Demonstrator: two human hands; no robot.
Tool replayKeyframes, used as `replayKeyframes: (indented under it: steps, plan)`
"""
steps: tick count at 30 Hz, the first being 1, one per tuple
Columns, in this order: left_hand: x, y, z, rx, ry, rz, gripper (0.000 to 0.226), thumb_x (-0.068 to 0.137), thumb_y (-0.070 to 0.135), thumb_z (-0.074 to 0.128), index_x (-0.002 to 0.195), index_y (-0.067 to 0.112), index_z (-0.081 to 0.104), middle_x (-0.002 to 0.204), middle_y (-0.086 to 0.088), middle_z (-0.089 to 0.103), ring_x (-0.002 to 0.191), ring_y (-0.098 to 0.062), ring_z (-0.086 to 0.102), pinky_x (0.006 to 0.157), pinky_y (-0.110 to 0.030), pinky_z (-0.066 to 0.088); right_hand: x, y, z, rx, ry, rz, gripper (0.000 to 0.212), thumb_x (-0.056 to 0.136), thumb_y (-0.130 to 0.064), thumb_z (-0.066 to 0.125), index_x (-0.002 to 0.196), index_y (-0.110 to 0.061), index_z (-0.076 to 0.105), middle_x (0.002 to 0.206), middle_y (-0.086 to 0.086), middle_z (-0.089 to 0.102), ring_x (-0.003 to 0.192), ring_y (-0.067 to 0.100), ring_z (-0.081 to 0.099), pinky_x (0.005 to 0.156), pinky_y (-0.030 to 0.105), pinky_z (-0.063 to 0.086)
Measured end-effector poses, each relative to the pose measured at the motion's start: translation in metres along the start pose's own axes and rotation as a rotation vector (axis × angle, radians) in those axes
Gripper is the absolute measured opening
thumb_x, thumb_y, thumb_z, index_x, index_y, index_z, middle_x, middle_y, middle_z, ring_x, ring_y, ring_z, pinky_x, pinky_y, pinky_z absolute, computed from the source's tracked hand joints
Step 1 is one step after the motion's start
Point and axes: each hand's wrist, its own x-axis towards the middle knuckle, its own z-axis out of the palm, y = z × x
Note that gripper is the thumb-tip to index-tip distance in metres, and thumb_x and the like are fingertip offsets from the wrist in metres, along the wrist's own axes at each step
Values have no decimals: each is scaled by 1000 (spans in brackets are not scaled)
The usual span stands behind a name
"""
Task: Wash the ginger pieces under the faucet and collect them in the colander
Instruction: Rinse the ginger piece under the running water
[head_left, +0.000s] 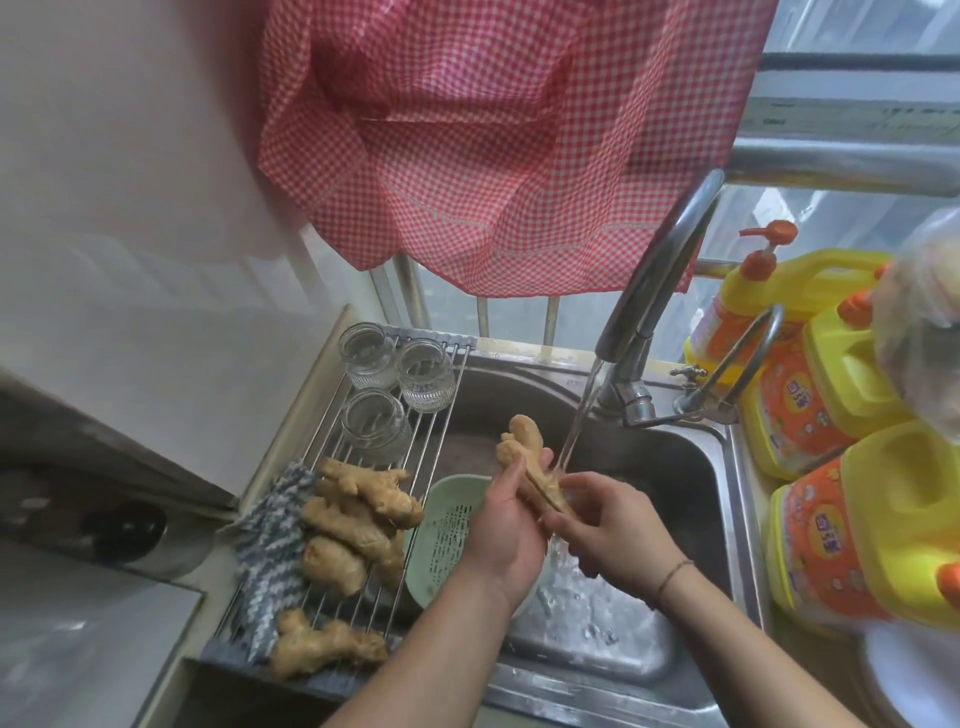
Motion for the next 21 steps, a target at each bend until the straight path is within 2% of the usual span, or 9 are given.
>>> replayKeyframes:
  steps: [2, 5, 8, 11, 14, 16, 18, 20, 21]
  plan:
    - [-6, 6, -1, 40, 29, 10, 48, 98, 35, 49, 140, 13, 50, 141, -15, 49, 132, -31, 49, 111, -47, 39, -3, -3, -1, 166, -72, 40, 20, 85, -18, 72, 104, -15, 66, 57, -1, 65, 39, 10, 53, 40, 23, 43]
    - [-17, 12, 0, 151, 51, 35, 50, 91, 36, 58, 135, 11, 54, 127, -16, 57, 122, -31, 58, 98, -45, 52, -4, -3, -5, 464, -148, 144, 20, 81, -12, 75, 99, -6, 69, 55, 8, 60, 41, 14, 49, 41, 24, 40]
    - [-24, 15, -3, 534, 54, 161, 48, 92, 49, 57, 128, 16, 57, 116, -8, 69, 103, -22, 70, 86, -38, 57, -3, 3, -8, 650, -184, 211, 36, 72, -15, 79, 100, 4, 67, 65, 13, 62, 42, 12, 49, 42, 24, 39]
    - [-30, 24, -9, 938, 86, 296, 69, 77, 65, 61, 129, 21, 54, 98, 2, 74, 82, -8, 72, 76, -28, 58, -8, 6, -12, 674, -264, 204, 39, 72, -12, 76, 102, 8, 60, 64, 16, 62, 39, 14, 46, 39, 23, 37]
    - [-30, 36, -24, 946, 83, 287, 52, 87, 31, 69, 134, 23, 50, 96, 2, 74, 80, -8, 72, 70, -23, 57, -11, 13, -7, 561, -262, 167, 30, 76, -1, 75, 104, -1, 64, 65, 16, 60, 45, 18, 48, 40, 25, 39]
    - [-33, 43, -34, 864, 82, 251, 55, 85, 16, 70, 133, 30, 49, 99, -4, 74, 93, -22, 72, 83, -39, 60, -12, 17, -4, 464, -193, 162, 28, 75, 4, 75, 99, -9, 69, 79, 24, 63, 55, 20, 51, 46, 27, 42]
    - [-37, 48, -42, 750, 58, 229, 64, 77, 12, 73, 133, 31, 49, 107, -10, 72, 103, -32, 69, 93, -51, 55, -13, 17, -2, 475, -209, 156, 24, 78, 4, 73, 97, -9, 70, 78, 20, 66, 59, 21, 52, 51, 27, 44]
    - [-44, 51, -47, 635, 31, 199, 64, 78, 7, 74, 134, 26, 48, 112, -14, 70, 100, -31, 70, 84, -45, 59, -12, 15, -7, 445, -131, 112, 14, 83, -5, 70, 96, -11, 71, 75, 8, 71, 61, 21, 58, 55, 29, 50]
    - [-47, 53, -47, 586, 28, 188, 60, 82, 5, 73, 134, 24, 48, 112, -14, 70, 95, -28, 71, 77, -41, 60, -7, 18, -12, 389, -4, 106, 11, 86, -10, 68, 96, -12, 71, 78, 5, 73, 67, 21, 64, 60, 32, 53]
